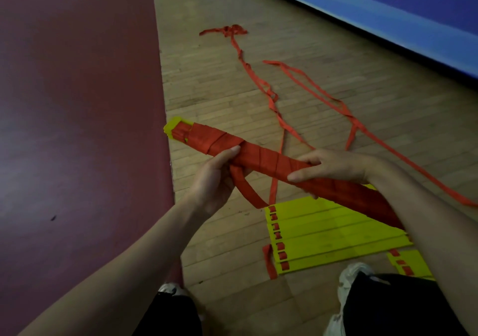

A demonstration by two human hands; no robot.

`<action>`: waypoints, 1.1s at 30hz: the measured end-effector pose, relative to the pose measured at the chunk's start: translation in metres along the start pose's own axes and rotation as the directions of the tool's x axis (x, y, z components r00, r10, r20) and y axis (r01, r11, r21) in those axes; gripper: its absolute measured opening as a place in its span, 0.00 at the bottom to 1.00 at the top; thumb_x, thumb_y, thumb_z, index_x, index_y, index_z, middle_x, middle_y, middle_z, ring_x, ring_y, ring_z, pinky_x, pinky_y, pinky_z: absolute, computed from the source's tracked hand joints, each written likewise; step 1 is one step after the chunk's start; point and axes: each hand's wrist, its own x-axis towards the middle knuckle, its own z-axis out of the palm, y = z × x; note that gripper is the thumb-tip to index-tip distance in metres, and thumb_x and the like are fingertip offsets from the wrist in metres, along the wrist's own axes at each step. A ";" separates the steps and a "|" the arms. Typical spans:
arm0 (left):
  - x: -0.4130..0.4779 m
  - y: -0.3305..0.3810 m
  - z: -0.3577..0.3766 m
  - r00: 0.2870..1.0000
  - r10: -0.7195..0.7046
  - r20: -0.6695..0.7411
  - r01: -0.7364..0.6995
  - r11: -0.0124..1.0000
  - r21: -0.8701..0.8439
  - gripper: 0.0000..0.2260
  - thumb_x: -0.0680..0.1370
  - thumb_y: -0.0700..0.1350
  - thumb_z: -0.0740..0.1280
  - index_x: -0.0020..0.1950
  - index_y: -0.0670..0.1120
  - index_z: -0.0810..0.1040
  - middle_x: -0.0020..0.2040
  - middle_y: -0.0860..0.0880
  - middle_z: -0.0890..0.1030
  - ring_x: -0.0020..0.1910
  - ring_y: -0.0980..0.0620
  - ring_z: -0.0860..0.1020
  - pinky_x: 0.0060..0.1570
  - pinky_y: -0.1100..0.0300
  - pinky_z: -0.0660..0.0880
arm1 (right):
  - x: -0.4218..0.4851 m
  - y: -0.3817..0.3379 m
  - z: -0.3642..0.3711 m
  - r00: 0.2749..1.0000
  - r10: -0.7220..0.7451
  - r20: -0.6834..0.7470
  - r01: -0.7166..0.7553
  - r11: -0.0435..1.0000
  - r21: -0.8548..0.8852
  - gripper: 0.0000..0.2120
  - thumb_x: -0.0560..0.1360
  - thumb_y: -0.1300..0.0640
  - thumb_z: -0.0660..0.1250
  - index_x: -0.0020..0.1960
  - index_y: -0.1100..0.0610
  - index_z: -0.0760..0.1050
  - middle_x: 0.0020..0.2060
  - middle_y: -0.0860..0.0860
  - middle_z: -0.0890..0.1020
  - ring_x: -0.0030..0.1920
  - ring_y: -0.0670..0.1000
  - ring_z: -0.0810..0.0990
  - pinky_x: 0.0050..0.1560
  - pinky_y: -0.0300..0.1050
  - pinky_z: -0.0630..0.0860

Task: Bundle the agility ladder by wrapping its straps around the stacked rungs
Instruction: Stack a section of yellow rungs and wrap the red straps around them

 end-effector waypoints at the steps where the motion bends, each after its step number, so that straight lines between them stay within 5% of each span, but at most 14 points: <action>1: 0.001 -0.001 -0.001 1.000 -0.004 -0.007 0.004 1.000 0.002 0.06 0.79 0.38 0.64 0.49 0.37 0.79 0.43 0.44 0.83 0.44 0.49 0.82 0.51 0.56 0.80 | 0.000 0.001 0.000 1.000 0.002 0.002 -0.002 1.000 0.000 0.14 0.65 0.46 0.70 0.43 0.55 0.77 0.30 0.49 0.80 0.31 0.50 0.79 0.36 0.44 0.76; 5: 0.002 -0.003 -0.003 1.000 -0.017 0.002 0.017 0.999 0.049 0.11 0.79 0.39 0.65 0.56 0.32 0.77 0.49 0.41 0.83 0.48 0.48 0.82 0.50 0.58 0.81 | 0.000 0.000 0.000 0.999 0.008 -0.053 -0.008 1.000 0.009 0.08 0.70 0.49 0.70 0.44 0.54 0.78 0.34 0.52 0.79 0.31 0.49 0.78 0.30 0.40 0.75; 15: 0.005 -0.003 -0.008 0.995 -0.097 -0.002 0.096 0.978 0.184 0.08 0.80 0.31 0.59 0.53 0.31 0.77 0.47 0.40 0.82 0.42 0.50 0.83 0.46 0.63 0.81 | 0.003 0.004 -0.001 0.989 -0.019 -0.147 0.009 0.997 -0.070 0.04 0.74 0.53 0.70 0.42 0.51 0.78 0.34 0.51 0.79 0.31 0.46 0.77 0.32 0.39 0.73; 19: 0.006 -0.014 -0.006 0.991 -0.086 -0.105 0.113 0.951 0.288 0.05 0.79 0.31 0.62 0.47 0.34 0.77 0.42 0.40 0.82 0.35 0.53 0.84 0.36 0.65 0.80 | 0.012 0.011 -0.002 0.961 -0.068 -0.267 -0.046 0.916 -0.399 0.08 0.72 0.43 0.71 0.44 0.47 0.78 0.33 0.43 0.79 0.33 0.38 0.78 0.36 0.37 0.73; 22: 0.008 -0.018 -0.004 0.987 -0.062 -0.151 0.107 0.944 0.313 0.05 0.79 0.30 0.62 0.46 0.33 0.76 0.41 0.40 0.81 0.32 0.54 0.83 0.34 0.65 0.80 | 0.020 0.014 0.005 0.936 -0.108 -0.336 -0.101 0.830 -0.549 0.12 0.70 0.38 0.70 0.43 0.45 0.74 0.39 0.44 0.79 0.45 0.48 0.80 0.46 0.45 0.75; 27: 0.007 -0.021 -0.007 0.977 -0.050 -0.205 0.116 0.938 0.326 0.05 0.79 0.30 0.61 0.46 0.32 0.77 0.42 0.39 0.80 0.34 0.52 0.82 0.34 0.64 0.80 | 0.024 0.011 0.020 0.906 -0.185 -0.382 -0.165 0.675 -0.719 0.27 0.72 0.38 0.67 0.69 0.37 0.65 0.63 0.48 0.78 0.63 0.54 0.76 0.61 0.50 0.73; 33: 0.005 -0.010 -0.003 0.973 -0.120 -0.199 0.160 0.966 0.202 0.08 0.78 0.28 0.60 0.44 0.35 0.77 0.41 0.42 0.80 0.36 0.51 0.81 0.41 0.66 0.79 | 0.020 -0.006 0.038 0.882 -0.343 -0.324 -0.109 0.519 -0.848 0.29 0.78 0.47 0.62 0.75 0.35 0.54 0.65 0.47 0.74 0.67 0.53 0.71 0.58 0.49 0.71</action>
